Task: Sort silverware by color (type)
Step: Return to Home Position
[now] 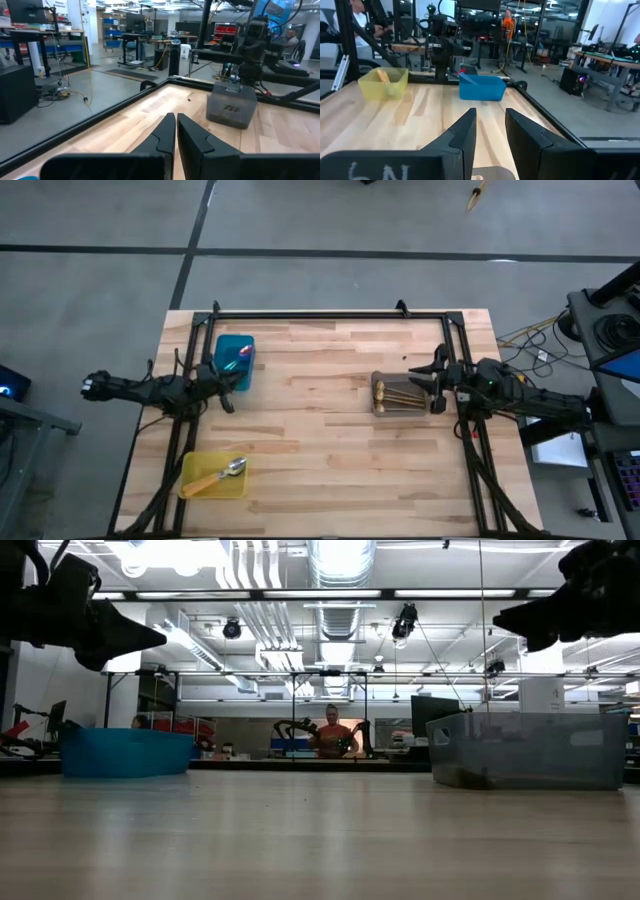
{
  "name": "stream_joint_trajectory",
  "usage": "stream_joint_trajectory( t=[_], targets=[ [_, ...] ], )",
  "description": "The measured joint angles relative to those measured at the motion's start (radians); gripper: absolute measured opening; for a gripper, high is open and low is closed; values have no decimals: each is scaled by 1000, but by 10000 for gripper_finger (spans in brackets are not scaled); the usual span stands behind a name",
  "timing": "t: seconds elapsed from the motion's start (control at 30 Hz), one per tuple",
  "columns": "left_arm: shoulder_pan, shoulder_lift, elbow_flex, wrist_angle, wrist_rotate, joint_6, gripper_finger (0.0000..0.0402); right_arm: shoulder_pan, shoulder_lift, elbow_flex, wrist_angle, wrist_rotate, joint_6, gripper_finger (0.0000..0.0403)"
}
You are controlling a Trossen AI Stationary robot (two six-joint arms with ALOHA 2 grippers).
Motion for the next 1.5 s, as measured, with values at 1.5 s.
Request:
stream_joint_trajectory(
  t=[1.5],
  targets=[
    [0,18,-2,5,4,0,0,0,-111,-123,73,284,-241,95]
  ],
)
